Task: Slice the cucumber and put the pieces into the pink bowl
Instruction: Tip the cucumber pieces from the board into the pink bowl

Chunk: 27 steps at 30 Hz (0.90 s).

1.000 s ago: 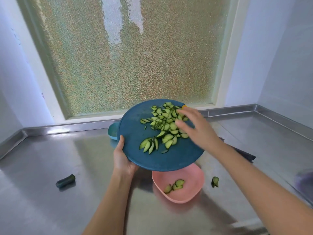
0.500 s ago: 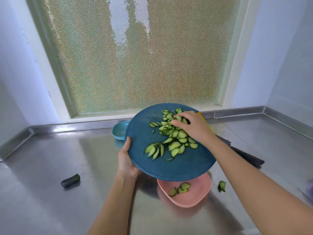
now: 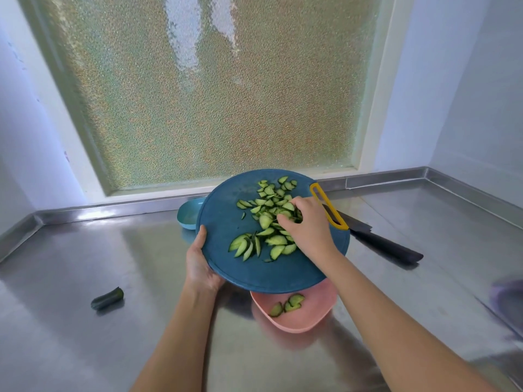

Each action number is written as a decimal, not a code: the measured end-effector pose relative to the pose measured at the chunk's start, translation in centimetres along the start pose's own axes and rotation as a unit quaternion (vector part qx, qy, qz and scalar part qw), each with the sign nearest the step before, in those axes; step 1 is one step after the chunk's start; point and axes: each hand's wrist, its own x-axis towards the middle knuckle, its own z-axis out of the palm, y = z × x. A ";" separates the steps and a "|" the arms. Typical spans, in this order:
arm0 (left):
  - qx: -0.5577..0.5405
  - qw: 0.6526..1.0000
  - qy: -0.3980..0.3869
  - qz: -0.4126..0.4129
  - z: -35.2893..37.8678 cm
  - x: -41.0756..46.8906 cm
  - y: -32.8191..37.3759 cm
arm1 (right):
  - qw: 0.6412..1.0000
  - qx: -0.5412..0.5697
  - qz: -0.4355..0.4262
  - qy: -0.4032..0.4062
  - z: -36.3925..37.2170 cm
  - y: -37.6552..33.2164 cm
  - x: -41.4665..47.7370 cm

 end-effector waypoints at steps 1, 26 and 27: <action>0.002 1.000 -0.001 0.000 0.0 0.0 0.0 | 1.000 -0.002 -0.004 0.007 0.0 0.0 -0.4; -0.003 1.000 -0.016 0.002 -1.7 1.2 -0.3 | 0.998 -0.028 0.042 0.035 0.3 -2.0 -10.4; -0.005 1.000 -0.012 0.001 -1.8 1.2 -0.3 | 0.998 -0.035 0.035 0.034 0.2 -2.2 -10.6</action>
